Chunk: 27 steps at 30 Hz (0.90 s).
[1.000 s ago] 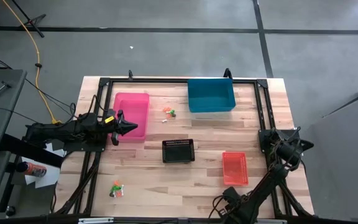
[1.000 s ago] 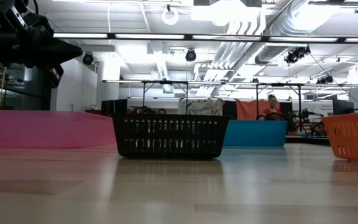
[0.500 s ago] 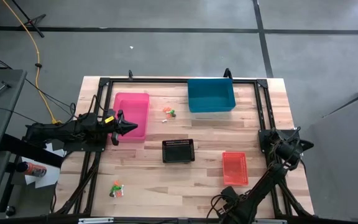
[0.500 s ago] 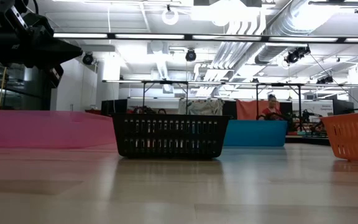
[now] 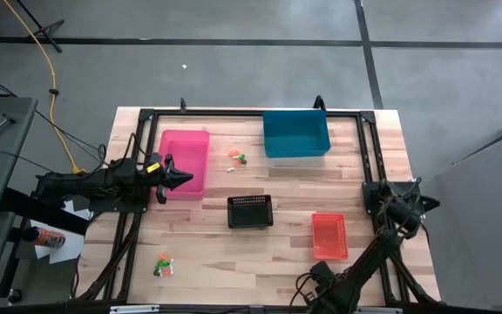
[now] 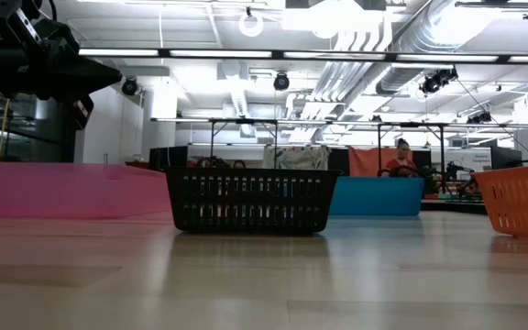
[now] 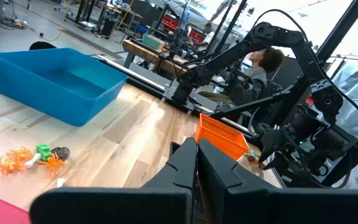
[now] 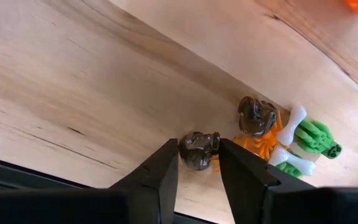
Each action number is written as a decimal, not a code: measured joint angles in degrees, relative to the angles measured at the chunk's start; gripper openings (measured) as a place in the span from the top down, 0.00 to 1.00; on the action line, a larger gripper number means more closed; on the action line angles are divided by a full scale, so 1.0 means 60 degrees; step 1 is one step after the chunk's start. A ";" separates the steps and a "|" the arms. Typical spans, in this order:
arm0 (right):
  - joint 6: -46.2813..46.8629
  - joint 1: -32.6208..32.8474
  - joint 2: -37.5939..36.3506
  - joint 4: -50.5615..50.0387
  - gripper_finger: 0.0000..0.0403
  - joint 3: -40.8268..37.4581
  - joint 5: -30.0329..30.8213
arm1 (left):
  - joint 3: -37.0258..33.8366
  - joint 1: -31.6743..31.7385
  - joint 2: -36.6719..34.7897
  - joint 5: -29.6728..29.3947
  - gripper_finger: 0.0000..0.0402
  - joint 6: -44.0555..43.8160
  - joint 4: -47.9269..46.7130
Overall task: Sort Halloween decoration
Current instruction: Put the black skull toy into the black bin
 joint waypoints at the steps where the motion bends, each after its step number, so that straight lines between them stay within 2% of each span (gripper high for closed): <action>1: -0.0035 0.0000 0.0037 0.0006 0.73 0.0004 -0.0089 | 0.0000 0.0000 0.0000 -0.0001 0.99 0.0000 -0.0001; 6: -0.0395 -0.0016 0.0257 0.0076 0.73 0.0031 -0.0483 | 0.0000 -0.0001 0.0000 -0.0004 0.99 0.0003 -0.0001; 17: -0.0878 -0.0015 0.0300 0.0102 0.74 0.0036 -0.0446 | 0.0000 -0.0002 -0.0002 -0.0003 0.99 0.0002 -0.0002; 27: -0.1693 -0.0140 0.0409 -0.0709 0.86 0.0631 -0.0555 | 0.0000 -0.0001 -0.0002 -0.0004 0.99 0.0001 0.0000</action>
